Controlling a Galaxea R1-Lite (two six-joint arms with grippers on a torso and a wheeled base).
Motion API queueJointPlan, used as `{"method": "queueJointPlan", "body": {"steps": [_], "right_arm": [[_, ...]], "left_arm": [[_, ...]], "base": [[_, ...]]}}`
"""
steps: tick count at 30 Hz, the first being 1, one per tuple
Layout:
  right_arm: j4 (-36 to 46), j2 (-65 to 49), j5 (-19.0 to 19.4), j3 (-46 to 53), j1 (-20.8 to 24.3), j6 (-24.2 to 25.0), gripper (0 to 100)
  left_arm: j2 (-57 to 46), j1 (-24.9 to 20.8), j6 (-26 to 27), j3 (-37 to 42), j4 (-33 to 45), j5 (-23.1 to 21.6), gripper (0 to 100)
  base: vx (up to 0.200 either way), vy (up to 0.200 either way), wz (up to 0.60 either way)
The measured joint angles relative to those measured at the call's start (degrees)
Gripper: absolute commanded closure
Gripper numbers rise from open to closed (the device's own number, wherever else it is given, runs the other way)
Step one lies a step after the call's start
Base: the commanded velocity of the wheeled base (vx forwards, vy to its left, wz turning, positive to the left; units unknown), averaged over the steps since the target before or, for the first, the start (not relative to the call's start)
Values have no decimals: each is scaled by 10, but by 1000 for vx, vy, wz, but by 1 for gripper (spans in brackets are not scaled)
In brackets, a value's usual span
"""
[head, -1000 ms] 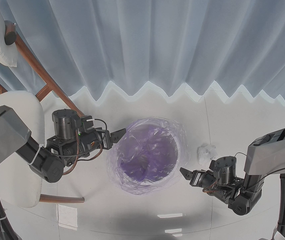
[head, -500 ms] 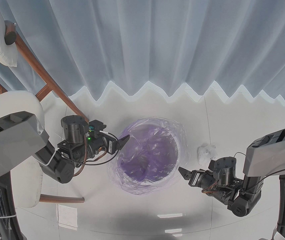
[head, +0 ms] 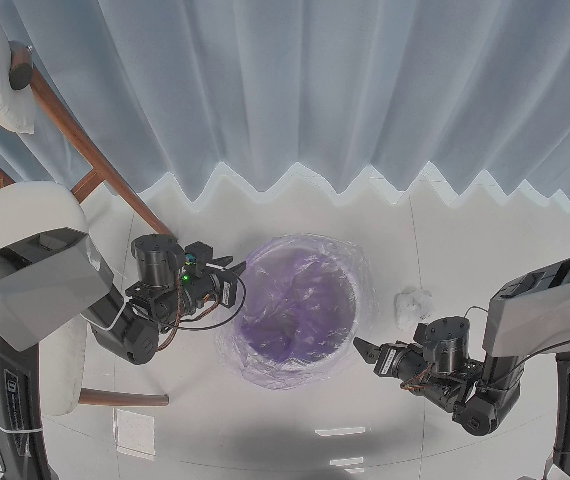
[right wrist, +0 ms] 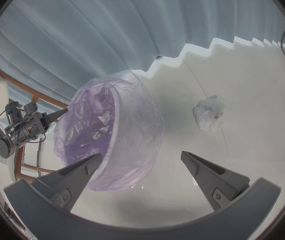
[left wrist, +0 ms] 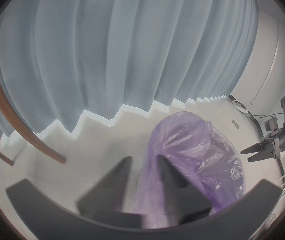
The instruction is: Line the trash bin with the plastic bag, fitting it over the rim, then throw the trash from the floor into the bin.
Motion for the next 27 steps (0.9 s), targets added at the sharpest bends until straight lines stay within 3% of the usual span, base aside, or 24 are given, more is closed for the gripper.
{"method": "queueJointPlan", "body": {"steps": [10,19,27], "right_arm": [[-2,5,-1,-1,0,1,0],[-9,5,-2,-1,0,0,0],[-11,5,-5,-1,1,0,0]], "left_arm": [[0,18,-10,-8,-2,14,100],[19,40,-54,-28,0,41,100],[70,43,-97,-95,7,70,100]], "base": [[0,0,0],[0,0,0],[0,0,0]]}}
